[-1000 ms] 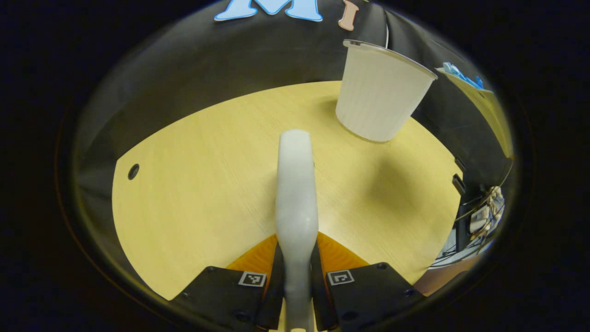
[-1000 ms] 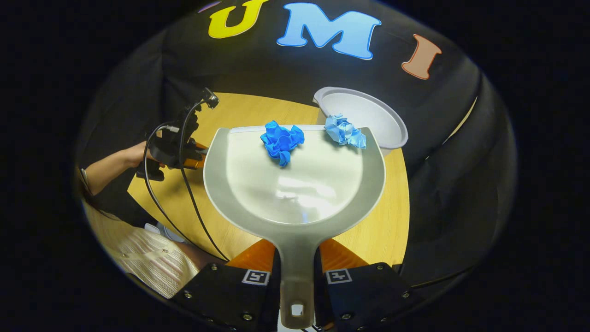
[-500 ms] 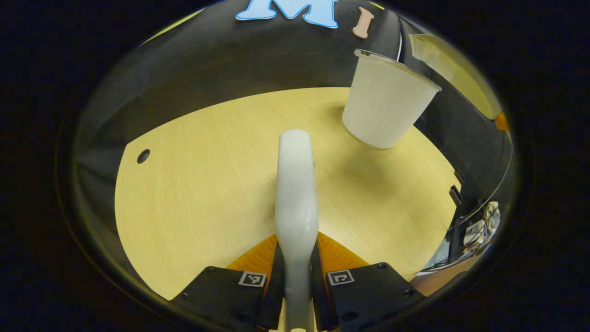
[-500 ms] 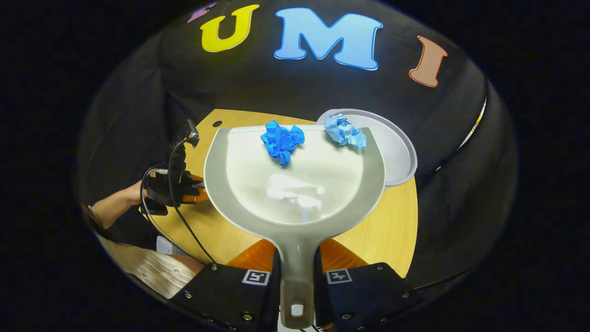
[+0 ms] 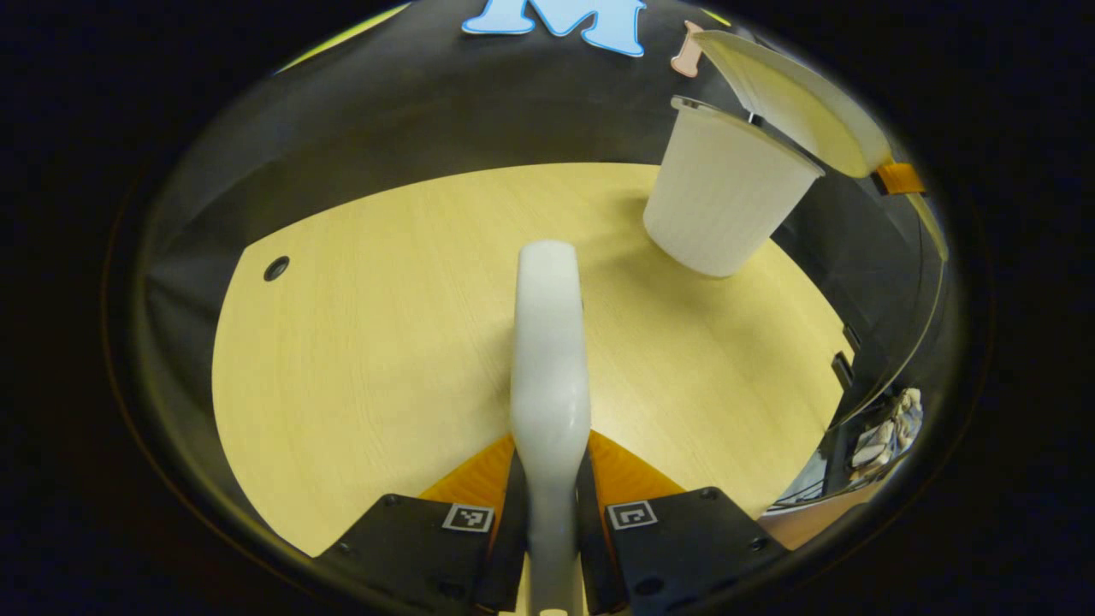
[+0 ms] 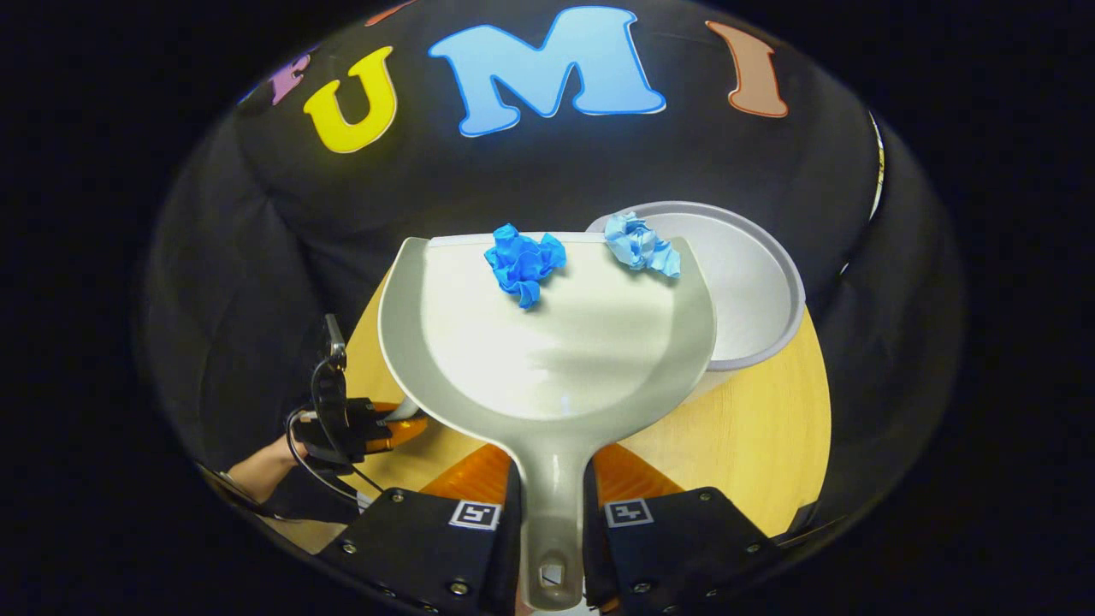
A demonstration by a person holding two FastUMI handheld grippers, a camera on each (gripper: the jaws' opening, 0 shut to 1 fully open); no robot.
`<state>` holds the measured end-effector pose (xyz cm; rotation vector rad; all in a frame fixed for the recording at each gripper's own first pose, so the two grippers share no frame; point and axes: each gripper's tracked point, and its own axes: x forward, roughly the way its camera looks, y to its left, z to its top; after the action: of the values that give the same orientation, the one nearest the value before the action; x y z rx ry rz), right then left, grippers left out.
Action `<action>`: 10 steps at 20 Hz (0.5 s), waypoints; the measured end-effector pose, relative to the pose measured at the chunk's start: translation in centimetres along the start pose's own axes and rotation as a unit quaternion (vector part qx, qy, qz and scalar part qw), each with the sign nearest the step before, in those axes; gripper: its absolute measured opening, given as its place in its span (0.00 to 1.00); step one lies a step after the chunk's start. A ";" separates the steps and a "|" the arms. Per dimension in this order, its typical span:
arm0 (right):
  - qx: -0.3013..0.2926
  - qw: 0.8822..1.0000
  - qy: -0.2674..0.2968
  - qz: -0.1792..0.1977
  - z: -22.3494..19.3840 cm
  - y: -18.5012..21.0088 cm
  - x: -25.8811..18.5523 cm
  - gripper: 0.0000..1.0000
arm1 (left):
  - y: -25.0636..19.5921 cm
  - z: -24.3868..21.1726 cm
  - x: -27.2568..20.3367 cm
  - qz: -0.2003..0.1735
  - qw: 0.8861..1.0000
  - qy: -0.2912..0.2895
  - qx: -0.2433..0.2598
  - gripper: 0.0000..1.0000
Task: Pick up the small broom and dustpan from the desktop, sweep the trash into the dustpan with the broom, and then empty the trash into the garbage bin.
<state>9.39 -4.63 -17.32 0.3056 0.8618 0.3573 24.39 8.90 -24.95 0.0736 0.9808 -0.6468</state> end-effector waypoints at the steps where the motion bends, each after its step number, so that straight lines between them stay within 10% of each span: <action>1: 0.022 1.000 -0.005 0.013 0.6 0.0 0.1 0.27 | 0.0 0.0 -0.2 0.000 1.000 -0.002 -0.001 0.36; 10: 0.183 0.976 -0.055 0.104 4.5 0.5 1.2 0.29 | -0.1 -0.8 -0.5 0.009 1.000 0.002 -0.007 0.36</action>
<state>13.52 -4.19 -15.16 0.7553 0.7860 0.3716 23.53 9.28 -25.00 0.0718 0.9882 -0.6242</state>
